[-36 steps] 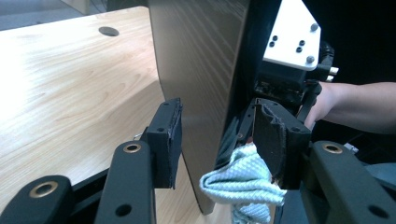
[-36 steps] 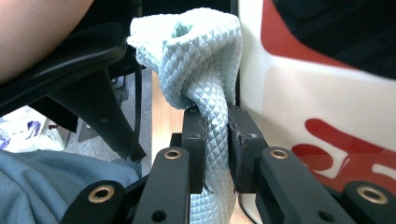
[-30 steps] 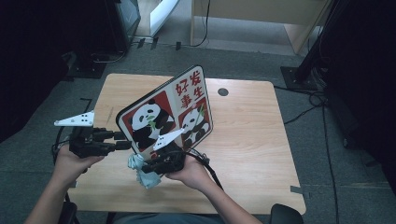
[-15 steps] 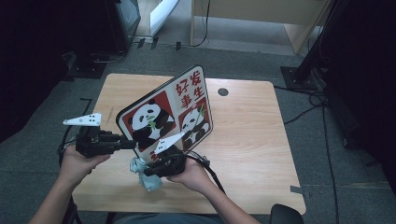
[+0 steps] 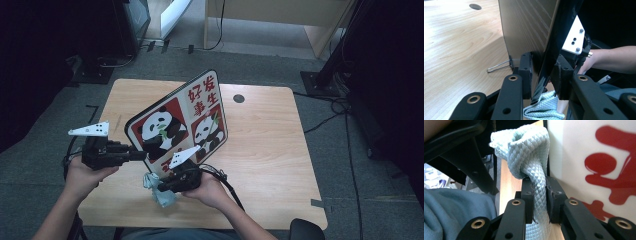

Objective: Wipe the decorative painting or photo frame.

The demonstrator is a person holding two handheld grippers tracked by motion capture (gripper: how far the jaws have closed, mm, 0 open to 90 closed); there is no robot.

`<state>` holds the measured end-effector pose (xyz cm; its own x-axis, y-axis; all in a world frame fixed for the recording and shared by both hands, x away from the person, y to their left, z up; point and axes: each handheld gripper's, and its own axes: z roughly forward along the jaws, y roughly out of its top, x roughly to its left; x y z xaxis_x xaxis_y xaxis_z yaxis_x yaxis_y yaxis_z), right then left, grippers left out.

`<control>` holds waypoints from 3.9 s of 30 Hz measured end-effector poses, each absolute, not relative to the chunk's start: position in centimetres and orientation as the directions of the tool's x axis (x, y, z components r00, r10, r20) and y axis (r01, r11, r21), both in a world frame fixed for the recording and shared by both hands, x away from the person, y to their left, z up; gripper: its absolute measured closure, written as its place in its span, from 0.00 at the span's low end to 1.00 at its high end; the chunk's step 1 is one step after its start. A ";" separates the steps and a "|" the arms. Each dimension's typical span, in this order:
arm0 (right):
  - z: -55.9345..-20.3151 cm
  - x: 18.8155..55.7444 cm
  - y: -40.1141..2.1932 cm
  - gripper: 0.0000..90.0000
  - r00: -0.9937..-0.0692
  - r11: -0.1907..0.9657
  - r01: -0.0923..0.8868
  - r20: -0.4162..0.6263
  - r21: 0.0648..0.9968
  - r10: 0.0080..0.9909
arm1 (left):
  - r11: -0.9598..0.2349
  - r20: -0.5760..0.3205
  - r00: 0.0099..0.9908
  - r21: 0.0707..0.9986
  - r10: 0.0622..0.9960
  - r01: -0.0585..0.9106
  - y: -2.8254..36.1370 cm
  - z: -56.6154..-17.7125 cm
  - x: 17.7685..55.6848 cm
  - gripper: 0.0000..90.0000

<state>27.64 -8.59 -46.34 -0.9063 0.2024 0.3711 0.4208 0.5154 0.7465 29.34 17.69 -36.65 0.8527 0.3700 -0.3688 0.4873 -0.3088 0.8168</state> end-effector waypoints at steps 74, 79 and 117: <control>-44.6 30.5 -15.1 0.89 -0.897 0.442 0.427 0.307 0.789 0.318 | -0.309 -0.342 0.855 0.826 0.389 0.471 17.9 -36.6 29.2 0.83; -42.0 30.6 -15.0 0.89 -0.899 0.414 0.419 0.306 0.808 0.314 | -0.309 -0.341 0.855 0.826 0.390 0.471 17.9 -36.6 29.2 0.83; -22.1 35.4 -5.0 0.88 -0.965 0.402 0.233 0.157 0.886 0.212 | -0.301 -0.333 0.859 0.835 0.389 0.460 17.9 -36.7 29.1 0.83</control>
<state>35.43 -4.99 -22.08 -0.9646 0.2116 0.1575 0.2327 0.4018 0.8857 29.13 17.85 -36.71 0.8589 0.3891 -0.3330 0.4602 -0.3008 0.8353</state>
